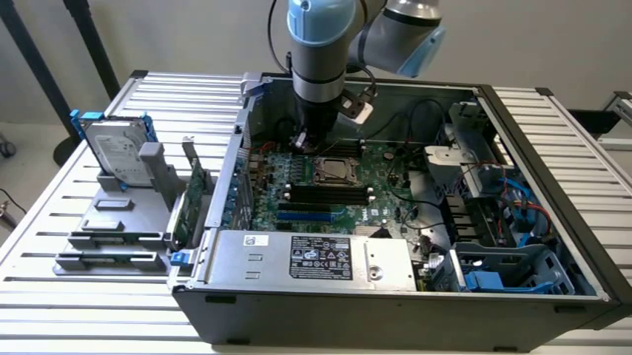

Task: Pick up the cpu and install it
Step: 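Close the cpu cover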

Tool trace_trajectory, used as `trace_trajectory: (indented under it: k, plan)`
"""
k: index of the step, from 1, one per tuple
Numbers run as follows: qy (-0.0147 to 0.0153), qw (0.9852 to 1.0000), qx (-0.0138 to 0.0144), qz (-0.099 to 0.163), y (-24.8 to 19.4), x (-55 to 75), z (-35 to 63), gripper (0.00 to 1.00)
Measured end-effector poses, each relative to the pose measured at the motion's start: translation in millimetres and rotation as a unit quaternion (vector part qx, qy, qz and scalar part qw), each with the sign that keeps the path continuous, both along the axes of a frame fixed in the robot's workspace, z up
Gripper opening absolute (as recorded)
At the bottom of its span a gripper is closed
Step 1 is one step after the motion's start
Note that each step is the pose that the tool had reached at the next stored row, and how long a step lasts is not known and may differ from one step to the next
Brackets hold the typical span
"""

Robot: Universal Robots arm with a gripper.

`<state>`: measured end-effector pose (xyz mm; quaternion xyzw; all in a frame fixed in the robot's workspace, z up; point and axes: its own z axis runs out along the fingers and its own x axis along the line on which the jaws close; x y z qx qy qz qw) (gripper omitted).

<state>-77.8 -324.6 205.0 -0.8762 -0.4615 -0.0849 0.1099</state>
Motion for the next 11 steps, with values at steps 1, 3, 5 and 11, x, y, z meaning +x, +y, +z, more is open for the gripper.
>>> trace_trajectory:
  k: [1, 3, 5, 11]
  plan:
    - [0.0, 1.0, 0.0, 0.0, 0.1, 0.7, -0.3, 0.11]
    - [0.0002, 1.0, -0.0001, -0.001, 0.3, 2.0, -0.7, 0.11]
    - [0.0004, 1.0, -0.0004, -0.001, 0.5, 3.3, -1.1, 0.11]
    - [0.0015, 1.0, -0.0023, -0.002, 1.3, 8.2, -2.1, 0.11]
